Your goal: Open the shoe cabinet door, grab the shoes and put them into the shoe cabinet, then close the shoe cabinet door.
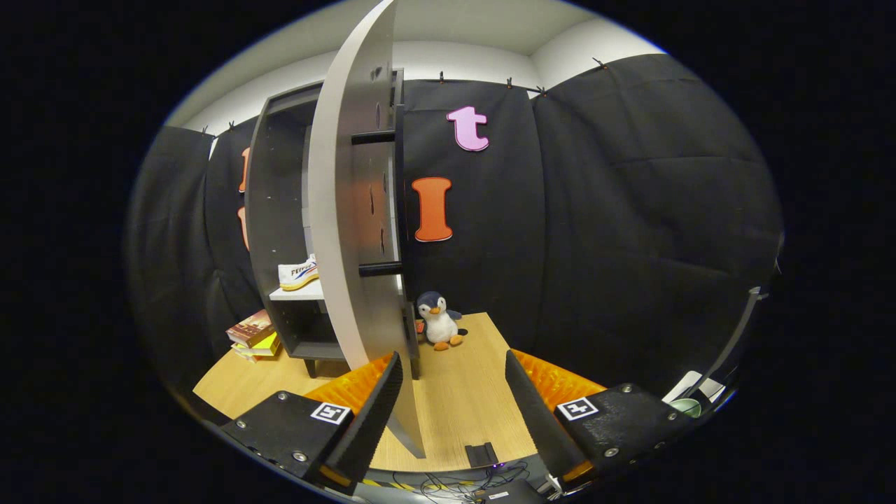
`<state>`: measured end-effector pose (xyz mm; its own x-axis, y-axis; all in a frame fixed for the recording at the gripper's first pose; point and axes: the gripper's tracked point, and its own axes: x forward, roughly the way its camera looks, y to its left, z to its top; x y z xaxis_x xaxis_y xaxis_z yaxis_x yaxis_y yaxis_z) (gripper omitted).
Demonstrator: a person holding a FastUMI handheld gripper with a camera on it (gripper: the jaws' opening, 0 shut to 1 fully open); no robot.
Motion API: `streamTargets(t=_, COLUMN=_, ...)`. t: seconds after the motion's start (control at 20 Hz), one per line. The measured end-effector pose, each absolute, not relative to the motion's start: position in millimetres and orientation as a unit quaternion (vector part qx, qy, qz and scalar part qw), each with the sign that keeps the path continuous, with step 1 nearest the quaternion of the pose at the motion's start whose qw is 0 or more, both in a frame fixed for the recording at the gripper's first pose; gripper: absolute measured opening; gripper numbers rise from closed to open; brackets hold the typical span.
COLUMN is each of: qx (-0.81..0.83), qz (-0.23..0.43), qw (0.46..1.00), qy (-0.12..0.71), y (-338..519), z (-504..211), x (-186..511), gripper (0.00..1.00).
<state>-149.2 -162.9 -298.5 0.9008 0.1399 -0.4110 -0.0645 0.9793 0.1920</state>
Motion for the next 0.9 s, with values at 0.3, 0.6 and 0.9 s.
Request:
streamTargets(t=0.3, qx=0.088, qz=0.074, qw=0.969, qy=0.218, y=-139.6, z=-293.9, x=-160.9, gripper=0.90)
streamTargets(t=0.6, qx=0.078, qz=0.087, qw=0.968, qy=0.220, y=-106.5, z=-284.5, x=-166.6, gripper=0.89)
streamTargets(t=0.9, qx=0.103, qz=0.114, qw=0.963, qy=0.220, y=-49.4, z=-278.6, x=-170.6, gripper=0.89)
